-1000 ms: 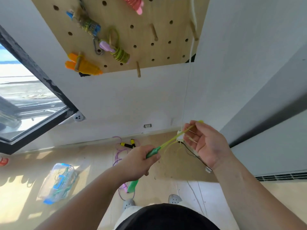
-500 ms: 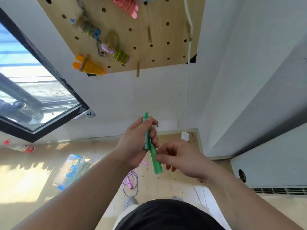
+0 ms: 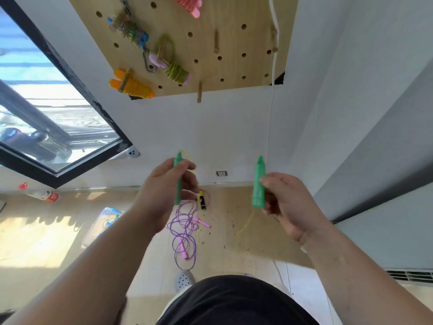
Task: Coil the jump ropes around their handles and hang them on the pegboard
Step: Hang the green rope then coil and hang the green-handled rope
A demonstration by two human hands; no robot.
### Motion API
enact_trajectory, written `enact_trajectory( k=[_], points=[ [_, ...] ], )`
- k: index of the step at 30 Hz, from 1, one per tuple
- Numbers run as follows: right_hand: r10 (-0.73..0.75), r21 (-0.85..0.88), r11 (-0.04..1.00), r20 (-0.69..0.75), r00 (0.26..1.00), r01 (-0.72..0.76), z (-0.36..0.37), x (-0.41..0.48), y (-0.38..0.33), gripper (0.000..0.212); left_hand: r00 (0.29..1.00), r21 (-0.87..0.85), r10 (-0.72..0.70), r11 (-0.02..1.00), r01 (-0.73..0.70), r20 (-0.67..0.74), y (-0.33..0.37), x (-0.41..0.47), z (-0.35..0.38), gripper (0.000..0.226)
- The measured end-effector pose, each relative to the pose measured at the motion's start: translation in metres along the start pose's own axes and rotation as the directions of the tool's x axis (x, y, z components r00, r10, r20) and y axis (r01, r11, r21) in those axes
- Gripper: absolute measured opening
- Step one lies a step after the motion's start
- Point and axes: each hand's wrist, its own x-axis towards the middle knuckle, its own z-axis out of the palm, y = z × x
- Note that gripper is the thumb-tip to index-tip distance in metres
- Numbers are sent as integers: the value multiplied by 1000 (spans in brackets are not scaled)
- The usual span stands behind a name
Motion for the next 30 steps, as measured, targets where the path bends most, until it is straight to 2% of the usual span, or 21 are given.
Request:
enact_trajectory(
  k=[2, 4, 8, 11, 16, 19, 21, 23, 24, 25, 27, 28, 30],
  points=[
    [-14, 32, 999, -14, 1000, 14, -12, 3, -2, 20, 995, -5, 1, 1000, -2, -99, 1, 1, -14, 19],
    [-10, -1, 1000, -20, 1000, 10, -15, 3, 0, 20, 992, 30, -6, 999, 10, -128, -2, -1, -17, 17],
    [2, -139, 990, 81, 997, 9, 5, -3, 4, 22, 993, 92, -95, 992, 88, 71, -12, -18, 9, 20],
    [-4, -315, 947, 195, 981, 67, 21, -10, 11, 18, 956, 134, -155, 983, 124, 249, -18, -29, 35, 25],
    [-85, -544, 808, 272, 958, 226, 18, -9, 16, 34, 932, 279, -190, 955, 103, 308, -25, -27, 43, 18],
    [-198, -550, 793, 171, 965, 260, 12, -7, 13, 30, 903, 341, -223, 935, 93, 366, -25, -24, 38, 16],
    [-298, -592, 745, 119, 947, 308, 4, -4, 11, 31, 889, 364, -232, 928, 81, 395, -21, -23, 34, 20],
    [-241, -669, 656, 255, 937, 350, -5, -2, 7, 59, 853, 416, -228, 909, 14, 469, -16, -21, 27, 29],
    [-167, -694, 618, 342, 925, 369, -7, -1, 5, 64, 827, 443, -223, 896, -35, 516, -13, -20, 24, 31],
    [-91, -706, 600, 407, 909, 376, -9, -1, 3, 57, 806, 469, -219, 879, -82, 550, -11, -20, 21, 32],
    [12, -687, 638, 461, 887, 348, -10, -3, -1, 23, 796, 534, -218, 832, -151, 564, -6, -20, 19, 28],
    [31, -647, 693, 468, 883, 318, -11, -4, -2, 14, 800, 575, -219, 798, -183, 559, -5, -20, 19, 27],
    [-5, -548, 782, 470, 883, 296, -14, -6, -3, 26, 807, 661, -223, 706, -253, 546, -3, -20, 18, 25]
  ],
)
